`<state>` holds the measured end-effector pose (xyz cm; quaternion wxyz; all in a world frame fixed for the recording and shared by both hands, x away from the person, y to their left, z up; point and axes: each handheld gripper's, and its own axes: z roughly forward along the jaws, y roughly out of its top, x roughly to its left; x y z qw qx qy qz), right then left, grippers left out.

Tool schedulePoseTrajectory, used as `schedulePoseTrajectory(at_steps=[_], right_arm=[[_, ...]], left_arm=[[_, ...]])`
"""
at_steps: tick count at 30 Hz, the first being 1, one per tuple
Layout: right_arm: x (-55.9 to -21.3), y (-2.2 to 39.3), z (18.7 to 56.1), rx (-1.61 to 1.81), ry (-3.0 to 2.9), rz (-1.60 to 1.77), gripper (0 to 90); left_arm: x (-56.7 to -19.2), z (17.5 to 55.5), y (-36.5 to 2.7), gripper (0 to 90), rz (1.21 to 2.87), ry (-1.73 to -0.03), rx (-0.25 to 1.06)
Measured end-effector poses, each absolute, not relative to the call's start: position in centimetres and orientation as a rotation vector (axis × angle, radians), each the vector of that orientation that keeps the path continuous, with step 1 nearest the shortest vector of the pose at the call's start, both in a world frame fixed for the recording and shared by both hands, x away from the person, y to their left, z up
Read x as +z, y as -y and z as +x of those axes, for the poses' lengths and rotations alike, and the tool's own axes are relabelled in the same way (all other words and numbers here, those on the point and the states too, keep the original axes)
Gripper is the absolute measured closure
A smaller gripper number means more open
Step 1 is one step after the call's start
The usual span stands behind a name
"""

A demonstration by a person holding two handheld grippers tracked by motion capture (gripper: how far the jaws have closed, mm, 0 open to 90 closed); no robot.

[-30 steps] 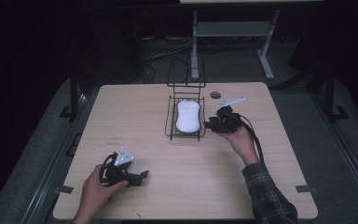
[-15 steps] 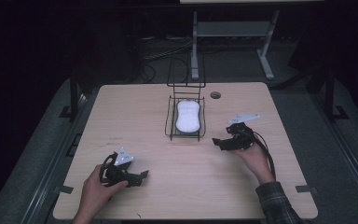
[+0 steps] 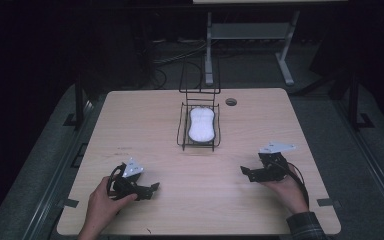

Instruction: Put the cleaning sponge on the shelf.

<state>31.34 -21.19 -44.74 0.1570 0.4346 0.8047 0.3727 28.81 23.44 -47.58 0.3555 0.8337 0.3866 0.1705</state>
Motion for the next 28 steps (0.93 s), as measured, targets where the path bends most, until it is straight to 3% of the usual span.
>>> schedulePoseTrajectory(at_steps=[9,28], right_arm=[[-46.4,22.3,29.1,1.001,-2.316,1.287,2.2],[-48.3,23.2,27.2,0.953,-2.280,1.297,1.4]], left_arm=[[-47.6,28.8,-23.4,12.5,2.153,-0.999,0.440],[-47.6,28.8,-23.4,12.4,2.154,-0.998,0.441]])
